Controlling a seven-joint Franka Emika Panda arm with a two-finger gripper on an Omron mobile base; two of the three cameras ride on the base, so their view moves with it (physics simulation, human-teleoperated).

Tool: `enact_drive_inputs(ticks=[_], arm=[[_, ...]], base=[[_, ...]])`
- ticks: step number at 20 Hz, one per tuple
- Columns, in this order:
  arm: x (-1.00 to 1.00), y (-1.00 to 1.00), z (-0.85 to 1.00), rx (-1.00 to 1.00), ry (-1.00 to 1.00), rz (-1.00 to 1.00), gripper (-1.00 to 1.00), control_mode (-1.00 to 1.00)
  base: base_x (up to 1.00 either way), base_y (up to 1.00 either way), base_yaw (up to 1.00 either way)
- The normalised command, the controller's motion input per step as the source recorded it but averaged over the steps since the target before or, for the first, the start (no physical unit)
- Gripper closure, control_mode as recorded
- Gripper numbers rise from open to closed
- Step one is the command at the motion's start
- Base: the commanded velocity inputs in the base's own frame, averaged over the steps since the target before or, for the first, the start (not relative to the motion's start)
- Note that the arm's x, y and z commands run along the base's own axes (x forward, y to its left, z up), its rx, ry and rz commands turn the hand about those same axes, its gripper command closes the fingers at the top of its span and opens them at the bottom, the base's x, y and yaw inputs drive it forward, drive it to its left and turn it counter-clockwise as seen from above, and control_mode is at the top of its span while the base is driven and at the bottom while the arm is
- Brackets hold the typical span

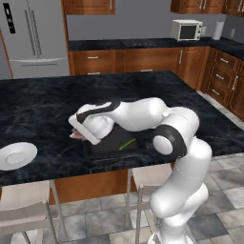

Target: Create a steak meal by picking up the steak and asparagus from the tray and placing them on the plate. Leave the bell pepper on the tray.

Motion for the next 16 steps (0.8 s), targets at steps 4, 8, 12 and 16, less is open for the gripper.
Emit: enact_drive_inputs(ticks=[4, 8, 12, 16], arm=[[0.0, 0.82, 0.35, -0.01, 0.0, 0.31, 1.0, -1.0], [0.0, 0.77, 0.58, -0.15, 0.0, 0.32, 1.0, -1.0], [-0.03, 0.81, 0.66, -0.29, 0.0, 0.24, 1.0, -1.0], [0.0, 0.82, 0.55, -0.33, 0.0, 0.17, 1.0, -1.0]], base=[[0.0, 0.0, 0.0], [0.0, 0.0, 0.0], [0.0, 0.0, 0.0], [0.0, 0.0, 0.0]])
